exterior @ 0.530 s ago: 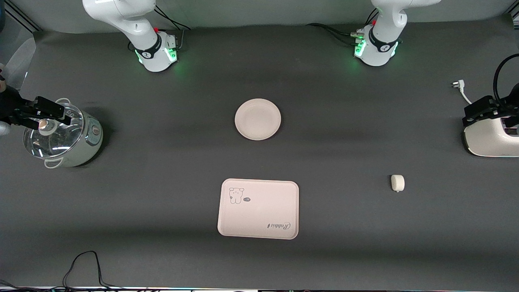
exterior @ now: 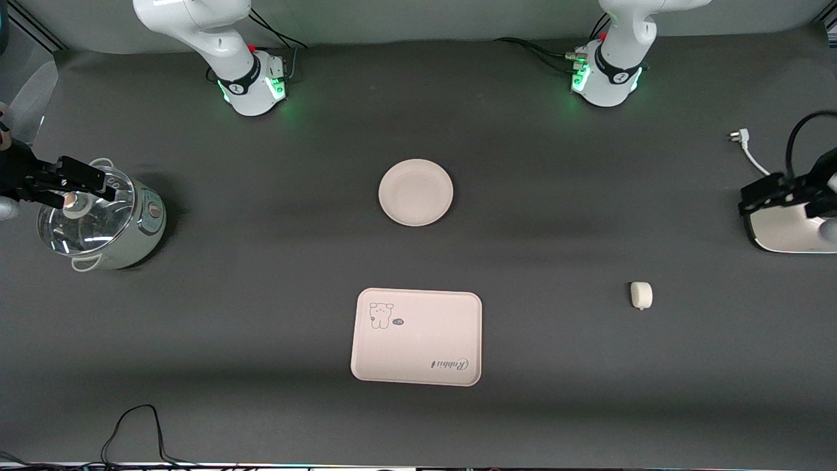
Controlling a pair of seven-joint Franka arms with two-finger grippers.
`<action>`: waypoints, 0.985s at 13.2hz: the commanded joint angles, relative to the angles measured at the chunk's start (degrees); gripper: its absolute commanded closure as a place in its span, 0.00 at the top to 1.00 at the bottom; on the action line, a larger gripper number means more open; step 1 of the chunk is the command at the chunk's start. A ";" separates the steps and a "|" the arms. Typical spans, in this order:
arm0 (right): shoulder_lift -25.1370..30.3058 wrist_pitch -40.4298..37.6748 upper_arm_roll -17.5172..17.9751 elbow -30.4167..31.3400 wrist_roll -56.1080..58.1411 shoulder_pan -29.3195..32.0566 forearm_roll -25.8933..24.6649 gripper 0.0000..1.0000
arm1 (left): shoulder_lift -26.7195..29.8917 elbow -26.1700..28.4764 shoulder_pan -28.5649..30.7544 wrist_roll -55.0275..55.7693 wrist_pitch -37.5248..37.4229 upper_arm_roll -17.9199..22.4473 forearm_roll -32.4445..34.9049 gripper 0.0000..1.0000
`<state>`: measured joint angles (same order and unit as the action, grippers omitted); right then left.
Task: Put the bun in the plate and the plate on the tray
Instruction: 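Move the left gripper down toward the small white bun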
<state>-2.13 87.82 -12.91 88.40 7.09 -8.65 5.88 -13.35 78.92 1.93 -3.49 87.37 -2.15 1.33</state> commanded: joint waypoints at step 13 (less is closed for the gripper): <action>-1.03 -6.25 0.07 -1.48 0.64 0.22 0.80 1.00 | -22.60 22.66 0.00 2.61 46.93 0.04 0.78 0.85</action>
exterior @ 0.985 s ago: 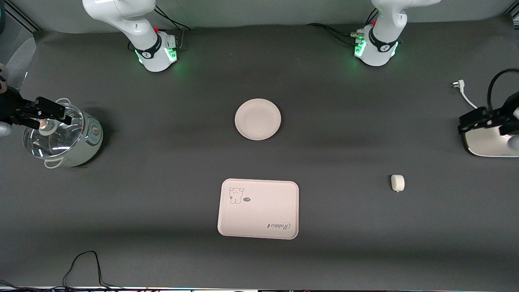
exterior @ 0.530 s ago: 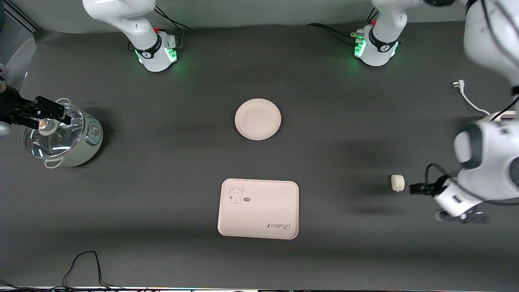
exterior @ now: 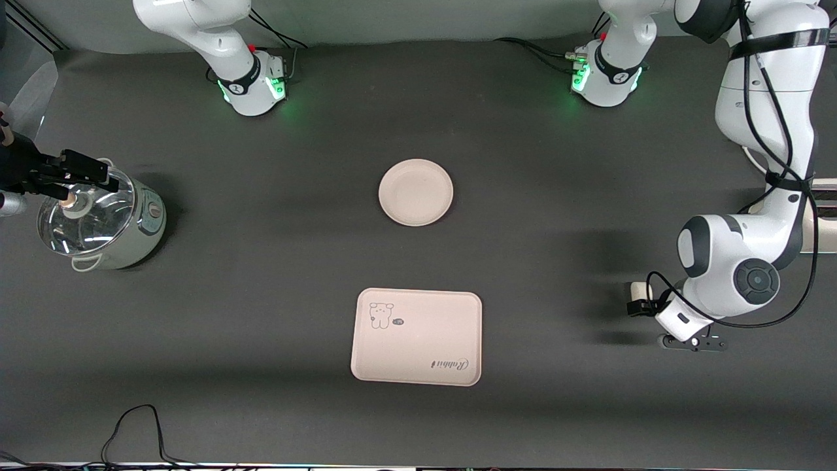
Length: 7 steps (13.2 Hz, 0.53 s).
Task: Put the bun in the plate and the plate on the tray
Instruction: 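Move the left gripper down toward the small white bun, then close the left gripper on the bun and lift it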
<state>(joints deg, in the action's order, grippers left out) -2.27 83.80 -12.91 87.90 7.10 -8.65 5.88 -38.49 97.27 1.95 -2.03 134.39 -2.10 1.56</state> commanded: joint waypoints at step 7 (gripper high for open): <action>-7.47 -2.59 0.86 -1.15 0.63 -0.40 1.67 1.00 | 4.47 4.51 -0.71 3.52 -6.94 -0.27 0.11 0.00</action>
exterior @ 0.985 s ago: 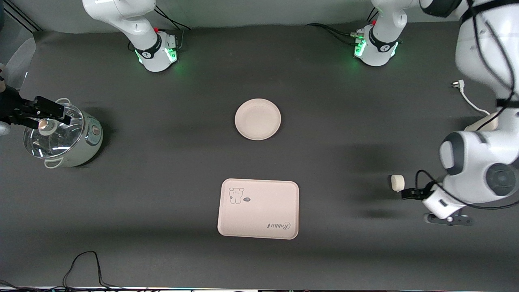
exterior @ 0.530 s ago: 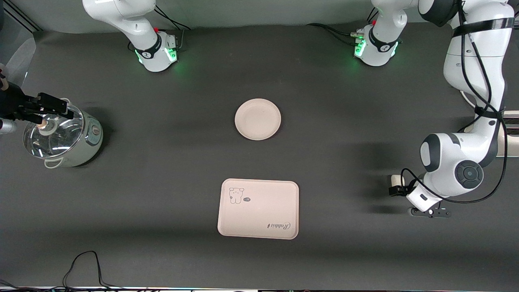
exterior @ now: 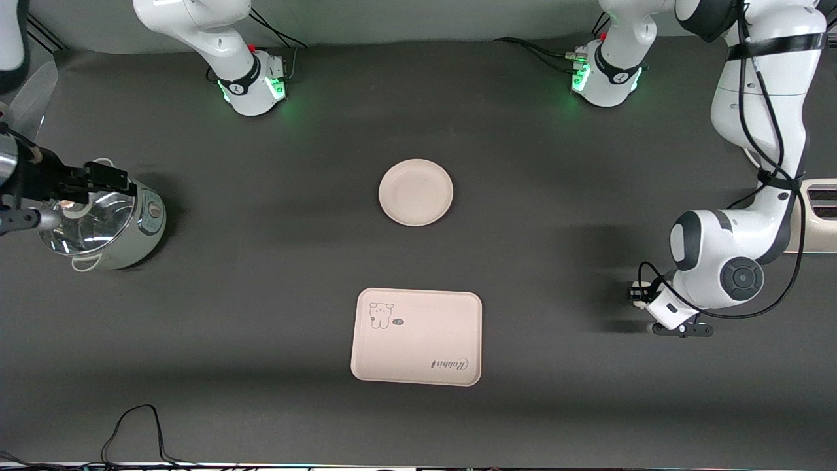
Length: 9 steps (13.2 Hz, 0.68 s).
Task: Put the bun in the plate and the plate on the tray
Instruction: 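Close the left gripper on the bun and lift it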
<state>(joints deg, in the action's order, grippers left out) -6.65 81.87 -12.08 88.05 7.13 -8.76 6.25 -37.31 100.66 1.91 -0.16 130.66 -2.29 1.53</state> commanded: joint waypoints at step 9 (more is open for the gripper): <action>-17.60 4.89 1.79 -3.59 2.28 -3.90 5.18 1.00 | 14.81 0.76 -11.99 29.35 -13.25 -21.05 -0.91 0.00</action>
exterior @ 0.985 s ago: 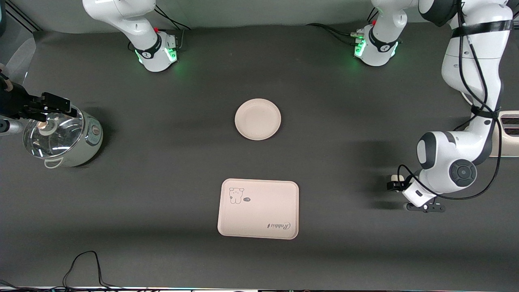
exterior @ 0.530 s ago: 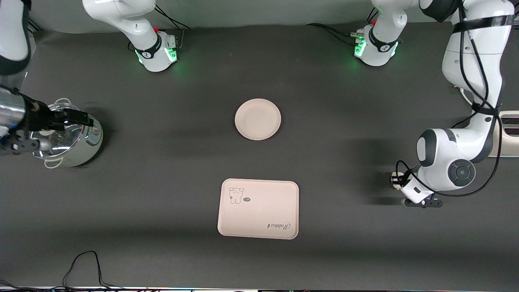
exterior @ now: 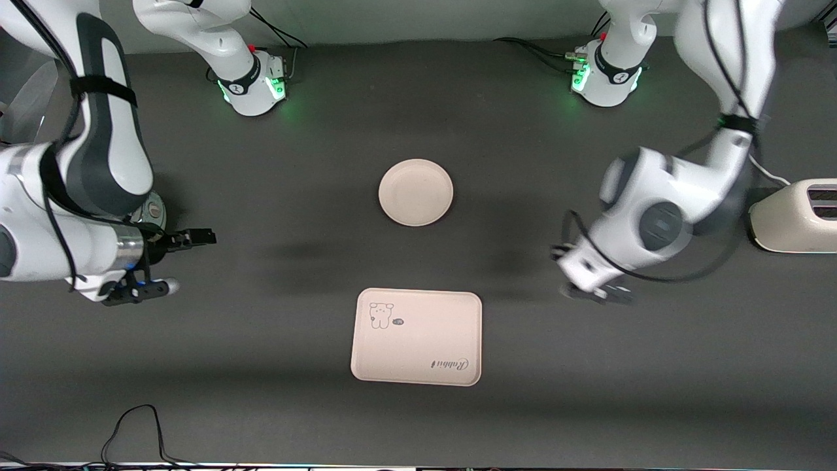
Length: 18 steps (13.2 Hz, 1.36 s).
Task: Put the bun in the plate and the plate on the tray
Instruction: 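Carry the bun onto the plate with the left gripper while the right gripper approaches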
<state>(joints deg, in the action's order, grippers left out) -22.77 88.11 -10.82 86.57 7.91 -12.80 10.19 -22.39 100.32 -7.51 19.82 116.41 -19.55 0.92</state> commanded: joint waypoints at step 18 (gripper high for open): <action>-1.69 8.88 0.09 15.17 7.65 -1.17 23.72 1.00 | -15.31 1.19 -25.71 53.04 19.82 -4.27 15.16 1.00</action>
<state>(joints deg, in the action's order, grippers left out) -29.93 91.33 -10.38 93.46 14.01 -12.61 31.48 -38.48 101.45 -32.17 70.82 136.00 -24.49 15.03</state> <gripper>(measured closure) 0.000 0.097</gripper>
